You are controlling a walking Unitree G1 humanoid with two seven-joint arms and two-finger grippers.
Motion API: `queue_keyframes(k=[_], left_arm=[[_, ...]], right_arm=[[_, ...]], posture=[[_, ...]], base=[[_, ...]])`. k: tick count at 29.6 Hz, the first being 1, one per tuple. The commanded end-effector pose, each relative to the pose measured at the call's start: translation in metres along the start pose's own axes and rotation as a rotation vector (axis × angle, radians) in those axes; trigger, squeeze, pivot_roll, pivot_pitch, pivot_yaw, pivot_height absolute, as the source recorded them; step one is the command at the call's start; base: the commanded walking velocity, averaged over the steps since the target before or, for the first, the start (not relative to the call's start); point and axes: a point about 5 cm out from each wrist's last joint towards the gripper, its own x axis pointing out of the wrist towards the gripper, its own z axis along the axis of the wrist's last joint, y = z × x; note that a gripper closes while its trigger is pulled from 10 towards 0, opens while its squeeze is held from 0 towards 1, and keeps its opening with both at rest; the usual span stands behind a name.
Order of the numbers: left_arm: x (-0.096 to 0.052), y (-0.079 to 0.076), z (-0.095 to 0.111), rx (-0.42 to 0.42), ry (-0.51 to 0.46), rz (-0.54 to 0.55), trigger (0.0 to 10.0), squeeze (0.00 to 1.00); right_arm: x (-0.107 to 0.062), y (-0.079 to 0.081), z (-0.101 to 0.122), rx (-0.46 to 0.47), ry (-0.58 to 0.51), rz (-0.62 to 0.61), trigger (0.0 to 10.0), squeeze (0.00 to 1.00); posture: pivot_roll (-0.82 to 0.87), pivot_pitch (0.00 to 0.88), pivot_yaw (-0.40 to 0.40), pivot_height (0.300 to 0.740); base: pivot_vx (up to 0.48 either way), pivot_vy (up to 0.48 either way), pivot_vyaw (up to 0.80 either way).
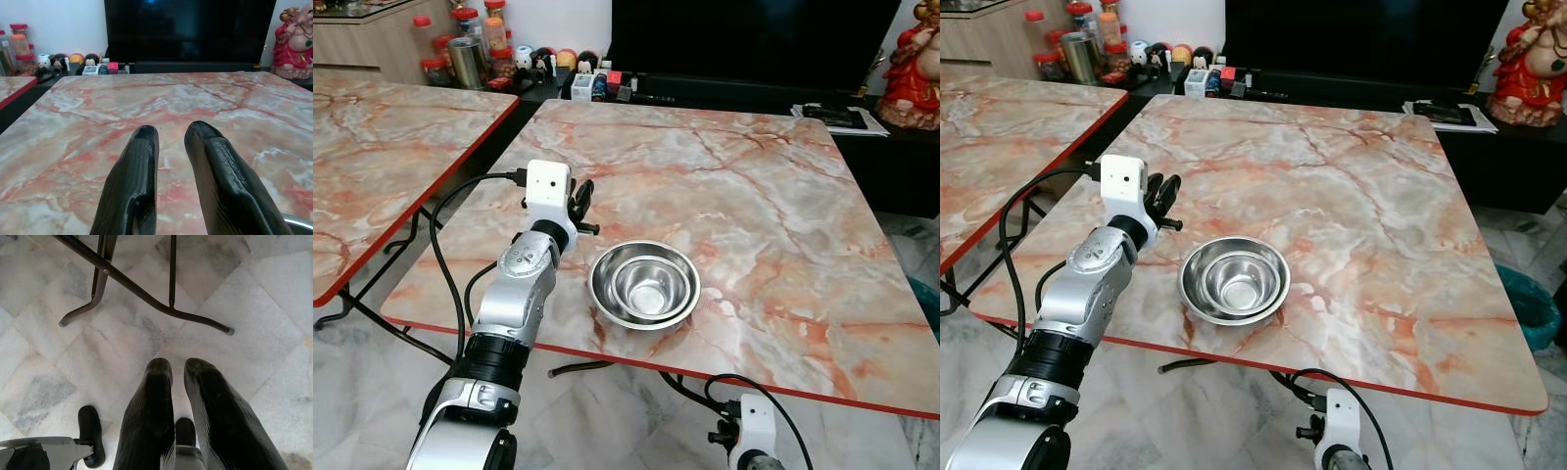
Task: Setting the table
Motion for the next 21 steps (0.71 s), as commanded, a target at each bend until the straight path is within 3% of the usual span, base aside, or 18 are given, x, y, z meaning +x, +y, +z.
queue_keyframes(k=[1,19,20,21], left_arm=[[0.000,0.001,-0.001,0.024,0.002,0.008,10.0,0.00],[0.000,0.001,-0.001,0.024,0.002,0.008,10.0,0.00],[-0.002,0.005,-0.001,0.035,-0.047,0.035,10.0,0.00],[-0.013,0.010,-0.019,0.103,-0.081,0.080,10.0,0.00]], right_arm=[[0.000,-0.001,0.002,0.004,-0.012,-0.005,10.0,0.00],[0.000,-0.001,0.002,0.004,-0.012,-0.005,10.0,0.00],[0.000,-0.001,0.003,0.007,-0.016,-0.005,10.0,0.00],[0.000,-0.003,0.005,0.007,-0.034,-0.010,10.0,0.00]], posture=[[0.03,0.000,-0.026,0.740],[0.03,0.000,-0.026,0.740],[0.03,0.000,-0.026,0.740],[0.02,0.000,-0.031,0.740]], base=[[0.000,0.000,0.00],[0.000,0.000,0.00],[0.000,0.000,0.00],[0.000,0.000,0.00]])
